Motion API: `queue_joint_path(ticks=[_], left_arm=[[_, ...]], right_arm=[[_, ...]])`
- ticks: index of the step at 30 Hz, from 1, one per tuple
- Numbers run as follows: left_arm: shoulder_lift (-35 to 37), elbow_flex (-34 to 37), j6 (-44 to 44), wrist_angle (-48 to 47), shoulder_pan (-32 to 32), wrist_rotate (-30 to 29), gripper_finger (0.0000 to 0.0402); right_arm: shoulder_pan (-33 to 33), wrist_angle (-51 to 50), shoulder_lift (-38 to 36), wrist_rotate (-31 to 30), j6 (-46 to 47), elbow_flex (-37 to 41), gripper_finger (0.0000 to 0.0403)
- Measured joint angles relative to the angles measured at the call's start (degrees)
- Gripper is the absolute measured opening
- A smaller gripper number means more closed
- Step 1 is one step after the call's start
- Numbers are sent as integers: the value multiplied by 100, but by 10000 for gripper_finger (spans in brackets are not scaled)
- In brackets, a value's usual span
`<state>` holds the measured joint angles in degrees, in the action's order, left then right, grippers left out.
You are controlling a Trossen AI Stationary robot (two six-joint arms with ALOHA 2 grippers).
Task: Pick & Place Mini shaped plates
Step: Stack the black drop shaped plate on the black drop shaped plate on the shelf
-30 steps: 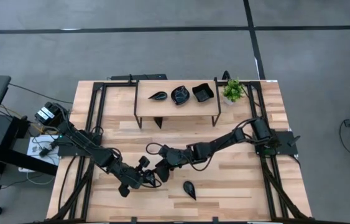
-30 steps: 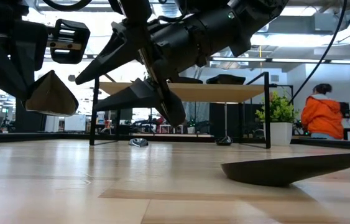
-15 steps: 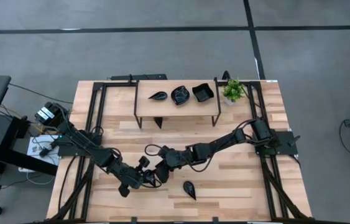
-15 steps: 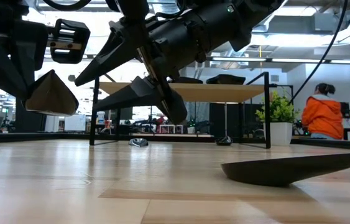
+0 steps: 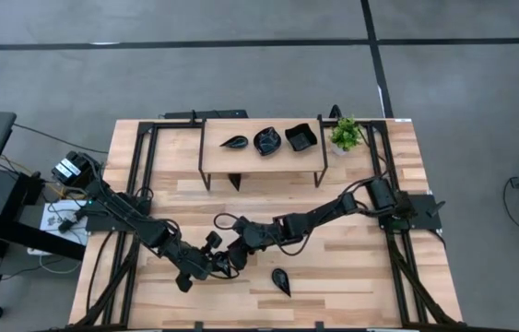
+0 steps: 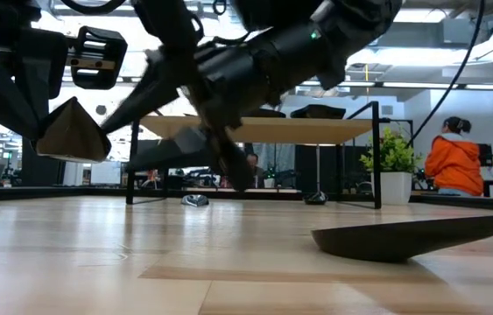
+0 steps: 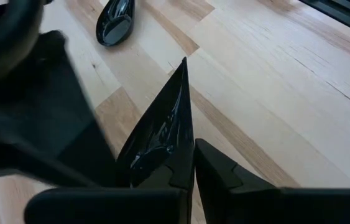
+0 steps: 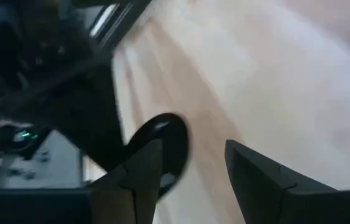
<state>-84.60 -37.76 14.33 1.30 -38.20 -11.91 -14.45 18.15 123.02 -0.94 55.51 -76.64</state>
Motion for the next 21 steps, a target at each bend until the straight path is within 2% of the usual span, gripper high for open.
queue_joint_path(ticks=[21], left_arm=[[0,0,0,-2,8,-1,17]], right_arm=[[-10,67,-31,246,157,-17,138]])
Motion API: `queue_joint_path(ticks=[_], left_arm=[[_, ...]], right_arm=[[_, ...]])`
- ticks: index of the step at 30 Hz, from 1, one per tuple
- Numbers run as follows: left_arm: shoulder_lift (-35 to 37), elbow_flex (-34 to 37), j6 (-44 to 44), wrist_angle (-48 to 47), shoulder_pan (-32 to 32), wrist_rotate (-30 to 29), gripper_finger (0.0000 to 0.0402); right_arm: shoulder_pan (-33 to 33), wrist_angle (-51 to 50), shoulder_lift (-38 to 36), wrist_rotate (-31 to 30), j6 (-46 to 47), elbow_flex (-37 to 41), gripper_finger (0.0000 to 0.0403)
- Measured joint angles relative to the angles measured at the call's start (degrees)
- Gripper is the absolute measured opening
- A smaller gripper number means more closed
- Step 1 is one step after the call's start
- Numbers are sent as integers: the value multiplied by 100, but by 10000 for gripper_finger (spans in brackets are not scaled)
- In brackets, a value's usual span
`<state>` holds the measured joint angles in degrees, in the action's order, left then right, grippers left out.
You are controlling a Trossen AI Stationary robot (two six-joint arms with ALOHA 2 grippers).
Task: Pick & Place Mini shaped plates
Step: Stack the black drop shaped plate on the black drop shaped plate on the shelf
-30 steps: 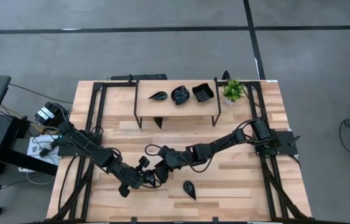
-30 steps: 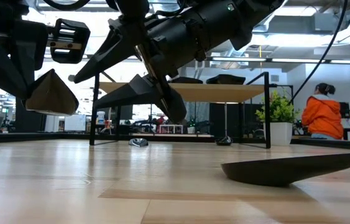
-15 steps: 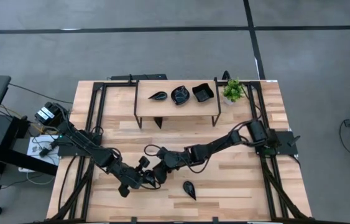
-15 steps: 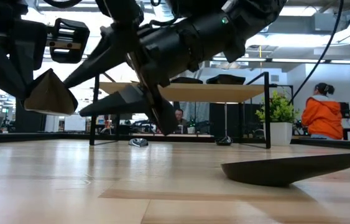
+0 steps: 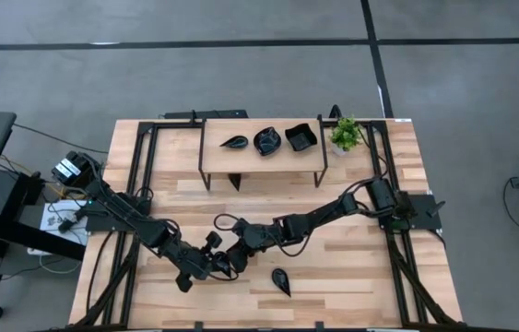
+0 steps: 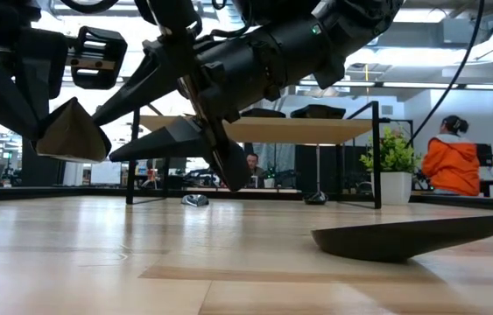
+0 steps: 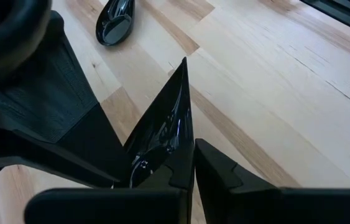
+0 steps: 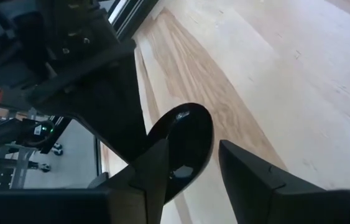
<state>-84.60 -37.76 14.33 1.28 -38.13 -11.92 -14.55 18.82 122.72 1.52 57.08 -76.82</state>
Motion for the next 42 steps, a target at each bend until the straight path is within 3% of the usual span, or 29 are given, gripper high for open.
queue_joint_path(ticks=[10,35,42], left_arm=[[0,0,1,94,0,-163,17],[0,0,-20,177,-2,-175,17],[0,0,-120,177,4,-179,46]], right_arm=[[0,-80,0,20,68,2,137],[2,-37,0,148,94,4,76],[2,-29,0,149,96,4,71]])
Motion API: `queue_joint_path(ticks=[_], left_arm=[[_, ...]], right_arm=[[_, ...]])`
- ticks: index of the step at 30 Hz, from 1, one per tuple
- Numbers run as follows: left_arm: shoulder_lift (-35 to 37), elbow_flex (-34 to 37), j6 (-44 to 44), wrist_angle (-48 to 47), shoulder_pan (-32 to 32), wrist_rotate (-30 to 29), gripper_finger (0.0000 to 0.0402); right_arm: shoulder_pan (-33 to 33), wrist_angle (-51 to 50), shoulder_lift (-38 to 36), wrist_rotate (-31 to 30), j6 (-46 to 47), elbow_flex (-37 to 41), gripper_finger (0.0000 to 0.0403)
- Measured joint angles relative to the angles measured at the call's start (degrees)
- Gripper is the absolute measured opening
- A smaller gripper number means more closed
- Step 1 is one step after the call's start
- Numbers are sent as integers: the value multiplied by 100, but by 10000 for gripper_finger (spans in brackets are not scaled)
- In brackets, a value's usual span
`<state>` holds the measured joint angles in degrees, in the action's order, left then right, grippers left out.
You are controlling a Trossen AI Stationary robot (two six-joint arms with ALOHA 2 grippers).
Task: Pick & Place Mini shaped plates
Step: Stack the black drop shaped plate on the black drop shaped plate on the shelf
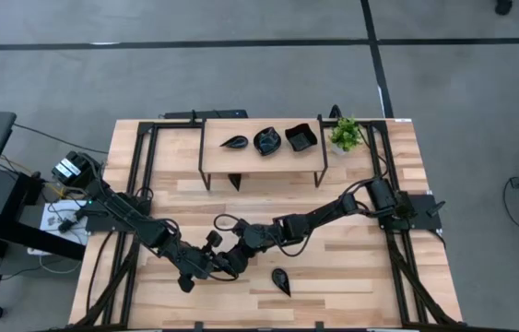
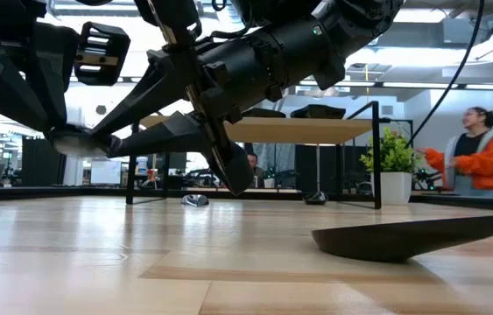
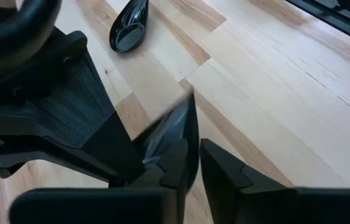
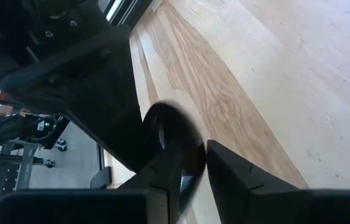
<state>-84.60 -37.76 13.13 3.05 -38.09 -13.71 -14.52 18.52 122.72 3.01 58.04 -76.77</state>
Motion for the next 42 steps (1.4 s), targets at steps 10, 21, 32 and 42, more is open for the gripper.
queue_joint_path(ticks=[10,21,32,42], left_arm=[[2,0,-291,-7,62,0,102],[4,0,-583,-59,62,2,113],[4,4,-2164,-518,-218,2,113],[5,4,-3378,-908,-294,288,113]], right_arm=[[2,11,0,0,11,2,71],[57,-107,0,40,13,2,72],[178,-537,28,-17,25,4,116],[319,-890,37,60,-461,4,144]])
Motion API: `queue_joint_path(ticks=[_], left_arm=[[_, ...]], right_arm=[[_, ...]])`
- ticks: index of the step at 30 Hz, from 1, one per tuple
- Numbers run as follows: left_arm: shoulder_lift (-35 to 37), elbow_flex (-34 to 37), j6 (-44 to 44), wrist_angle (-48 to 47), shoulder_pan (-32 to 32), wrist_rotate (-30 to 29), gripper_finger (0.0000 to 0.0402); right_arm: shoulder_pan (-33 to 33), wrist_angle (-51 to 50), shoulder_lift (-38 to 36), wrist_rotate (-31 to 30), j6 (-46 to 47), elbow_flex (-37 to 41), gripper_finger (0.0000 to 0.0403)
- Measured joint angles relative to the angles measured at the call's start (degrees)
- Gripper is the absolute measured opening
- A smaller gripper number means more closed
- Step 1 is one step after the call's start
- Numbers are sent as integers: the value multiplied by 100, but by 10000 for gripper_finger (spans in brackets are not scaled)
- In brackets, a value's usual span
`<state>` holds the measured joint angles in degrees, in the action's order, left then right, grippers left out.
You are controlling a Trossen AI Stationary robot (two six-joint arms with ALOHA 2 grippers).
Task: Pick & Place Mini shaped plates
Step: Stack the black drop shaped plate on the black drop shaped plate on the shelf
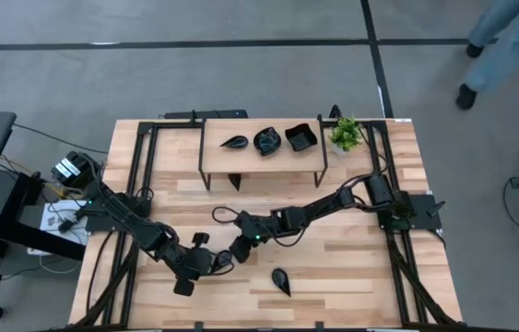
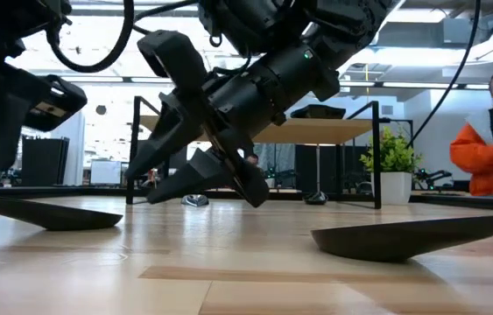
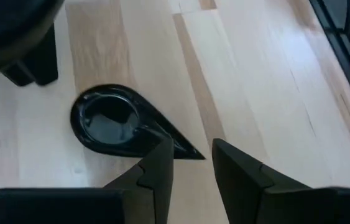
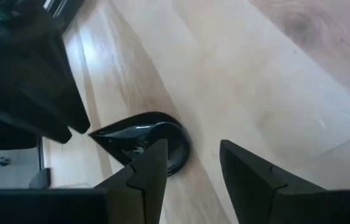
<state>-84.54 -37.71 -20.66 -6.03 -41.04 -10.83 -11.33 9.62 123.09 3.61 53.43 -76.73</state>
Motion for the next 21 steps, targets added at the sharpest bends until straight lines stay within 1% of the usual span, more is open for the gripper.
queue_joint_path(ticks=[4,9,11,14,17,21], left_arm=[[132,0,-299,-28,-28,164,113],[497,0,-806,-144,-24,91,113],[660,0,-865,-187,-26,25,113],[867,-18,-916,-179,-73,-10,113],[874,-181,-1105,-189,-140,-7,113],[587,-525,-1487,-179,-184,-7,113]], right_arm=[[17,-2,0,192,-145,0,141],[25,24,-4,254,-412,0,133],[26,66,-7,281,-450,0,130],[54,68,-13,646,-673,0,127],[74,32,-52,963,-892,3,125],[56,-440,-388,885,-1605,7,125]])
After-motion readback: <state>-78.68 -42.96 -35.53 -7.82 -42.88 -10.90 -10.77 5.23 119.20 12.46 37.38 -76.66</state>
